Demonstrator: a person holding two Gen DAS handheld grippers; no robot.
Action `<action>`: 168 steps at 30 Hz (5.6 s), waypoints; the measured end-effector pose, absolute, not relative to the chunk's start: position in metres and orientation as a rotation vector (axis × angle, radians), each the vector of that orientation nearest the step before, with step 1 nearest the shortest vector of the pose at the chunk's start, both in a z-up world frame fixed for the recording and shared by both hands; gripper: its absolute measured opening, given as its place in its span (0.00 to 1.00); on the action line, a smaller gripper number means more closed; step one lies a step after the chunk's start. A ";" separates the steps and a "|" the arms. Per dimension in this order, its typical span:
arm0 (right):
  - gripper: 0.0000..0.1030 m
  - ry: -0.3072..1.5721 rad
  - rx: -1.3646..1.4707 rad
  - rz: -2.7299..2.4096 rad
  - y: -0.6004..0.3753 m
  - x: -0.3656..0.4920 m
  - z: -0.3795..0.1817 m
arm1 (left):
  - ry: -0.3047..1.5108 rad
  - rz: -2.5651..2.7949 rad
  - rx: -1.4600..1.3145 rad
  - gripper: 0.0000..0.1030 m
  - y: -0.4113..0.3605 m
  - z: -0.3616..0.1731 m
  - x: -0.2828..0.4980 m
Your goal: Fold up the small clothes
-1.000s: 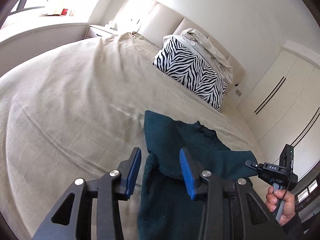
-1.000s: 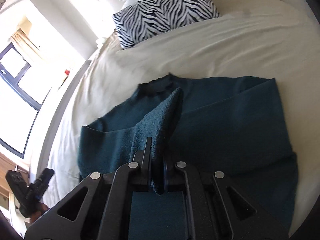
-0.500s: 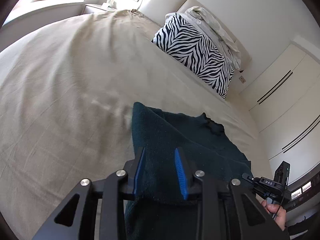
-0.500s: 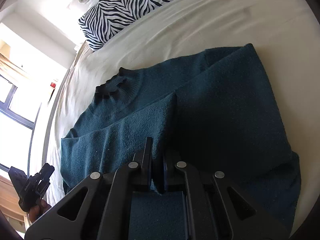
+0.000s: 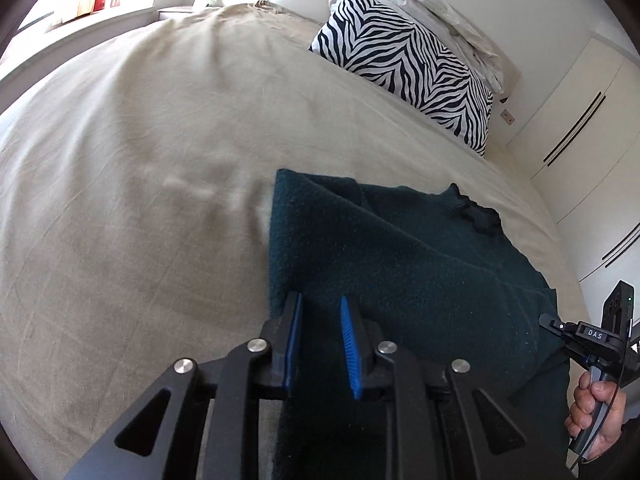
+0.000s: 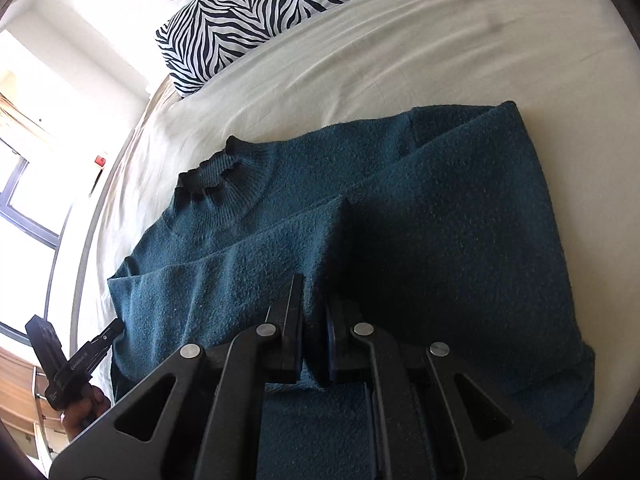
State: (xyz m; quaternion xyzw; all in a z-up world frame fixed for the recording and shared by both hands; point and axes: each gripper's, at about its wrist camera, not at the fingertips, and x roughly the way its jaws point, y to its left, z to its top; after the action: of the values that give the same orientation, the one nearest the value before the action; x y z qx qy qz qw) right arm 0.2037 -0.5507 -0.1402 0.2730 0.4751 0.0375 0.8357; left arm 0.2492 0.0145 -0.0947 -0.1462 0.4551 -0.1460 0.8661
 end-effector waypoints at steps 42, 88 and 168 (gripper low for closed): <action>0.57 0.815 0.590 0.043 -0.579 0.031 -0.089 | 0.952 -0.340 -0.249 0.65 0.063 -0.058 0.067; 0.08 1.134 0.641 0.050 -0.626 -0.205 -0.128 | 1.293 -0.511 -0.224 0.07 0.057 -0.096 -0.063; 0.51 0.853 0.387 -0.108 -0.594 0.115 -0.113 | 0.988 -0.386 -0.573 0.52 0.062 -0.089 0.191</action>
State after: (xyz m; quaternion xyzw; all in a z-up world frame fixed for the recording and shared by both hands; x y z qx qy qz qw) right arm 0.1152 -0.5942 -0.1134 0.1865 0.4111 -0.0521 0.8908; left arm 0.1914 0.0623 -0.0885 -0.2696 0.4647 -0.1816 0.8236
